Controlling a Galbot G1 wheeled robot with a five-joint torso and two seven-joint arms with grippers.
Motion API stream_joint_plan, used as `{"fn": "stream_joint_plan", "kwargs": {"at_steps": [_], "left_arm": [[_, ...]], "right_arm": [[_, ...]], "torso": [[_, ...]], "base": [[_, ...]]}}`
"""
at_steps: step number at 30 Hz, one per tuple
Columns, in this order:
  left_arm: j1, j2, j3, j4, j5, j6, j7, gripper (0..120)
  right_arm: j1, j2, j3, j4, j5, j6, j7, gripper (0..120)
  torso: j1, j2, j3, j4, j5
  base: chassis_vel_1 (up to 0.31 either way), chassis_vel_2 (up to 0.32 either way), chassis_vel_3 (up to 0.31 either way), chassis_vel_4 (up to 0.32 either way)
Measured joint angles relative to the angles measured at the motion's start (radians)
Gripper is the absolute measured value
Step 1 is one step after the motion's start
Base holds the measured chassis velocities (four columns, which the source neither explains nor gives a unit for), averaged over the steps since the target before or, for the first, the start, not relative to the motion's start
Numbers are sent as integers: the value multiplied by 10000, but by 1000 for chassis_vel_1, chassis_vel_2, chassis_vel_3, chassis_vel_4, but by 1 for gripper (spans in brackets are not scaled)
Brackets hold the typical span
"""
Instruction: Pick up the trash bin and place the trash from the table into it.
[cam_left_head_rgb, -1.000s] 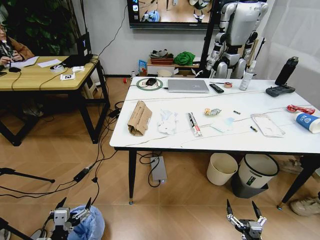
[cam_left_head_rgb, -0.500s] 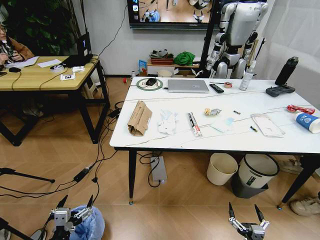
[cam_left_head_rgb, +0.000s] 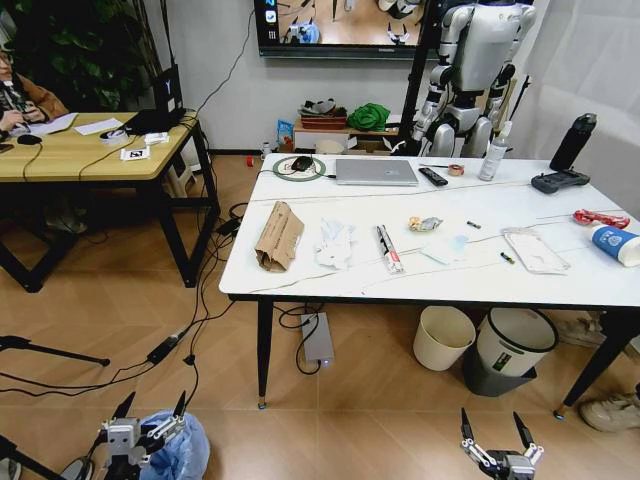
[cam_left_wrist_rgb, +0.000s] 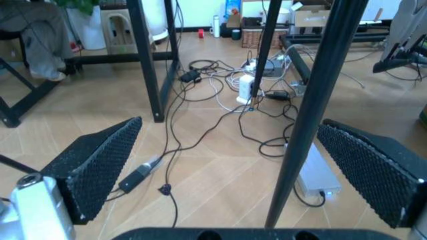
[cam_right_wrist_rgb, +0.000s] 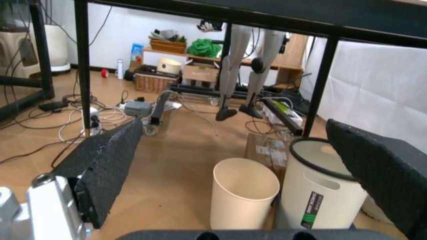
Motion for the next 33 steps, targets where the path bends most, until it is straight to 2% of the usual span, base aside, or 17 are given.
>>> {"fn": "stream_joint_plan", "kwargs": {"at_steps": [10, 33], "left_arm": [[-163, -56, 67, 29, 35, 25, 15, 100], [-334, 36, 205, 81, 93, 270, 21, 100]], "right_arm": [[-16, 0, 39, 103, -29, -50, -4, 100], [23, -1, 114, 144, -72, -99, -2, 100]], "torso": [[-124, -263, -138, 0, 0], [-659, -1486, -823, 0, 0]], "base": [[0, 0, 0, 0], [0, 0, 0, 0]]}}
